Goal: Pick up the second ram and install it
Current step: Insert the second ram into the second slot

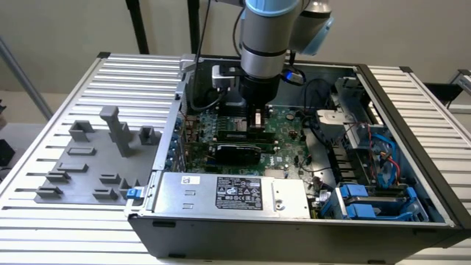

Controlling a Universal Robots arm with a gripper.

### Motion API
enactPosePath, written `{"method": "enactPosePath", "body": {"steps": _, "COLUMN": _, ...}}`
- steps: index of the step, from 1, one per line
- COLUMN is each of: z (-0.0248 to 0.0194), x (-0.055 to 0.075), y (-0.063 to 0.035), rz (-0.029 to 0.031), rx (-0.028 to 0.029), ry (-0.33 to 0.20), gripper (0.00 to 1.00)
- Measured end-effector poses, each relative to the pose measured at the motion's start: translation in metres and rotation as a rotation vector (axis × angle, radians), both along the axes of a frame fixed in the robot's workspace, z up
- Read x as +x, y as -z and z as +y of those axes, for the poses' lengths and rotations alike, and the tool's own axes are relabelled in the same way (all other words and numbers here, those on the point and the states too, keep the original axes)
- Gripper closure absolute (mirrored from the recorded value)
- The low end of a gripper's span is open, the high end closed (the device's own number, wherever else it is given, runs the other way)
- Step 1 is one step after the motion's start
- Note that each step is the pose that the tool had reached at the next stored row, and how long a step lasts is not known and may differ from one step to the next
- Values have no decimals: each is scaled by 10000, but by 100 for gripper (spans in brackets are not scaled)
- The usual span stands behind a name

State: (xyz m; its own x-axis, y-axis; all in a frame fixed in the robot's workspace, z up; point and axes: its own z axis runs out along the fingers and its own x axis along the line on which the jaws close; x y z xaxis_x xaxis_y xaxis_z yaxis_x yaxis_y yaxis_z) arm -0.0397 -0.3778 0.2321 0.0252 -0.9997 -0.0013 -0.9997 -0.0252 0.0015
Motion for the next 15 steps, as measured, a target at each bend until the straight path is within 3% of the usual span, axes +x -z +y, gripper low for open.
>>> {"method": "enactPosePath", "body": {"steps": 15, "z": -4, "x": 0, "y": 34, "rz": 0, "rx": 4, "ry": 72, "gripper": 86}}
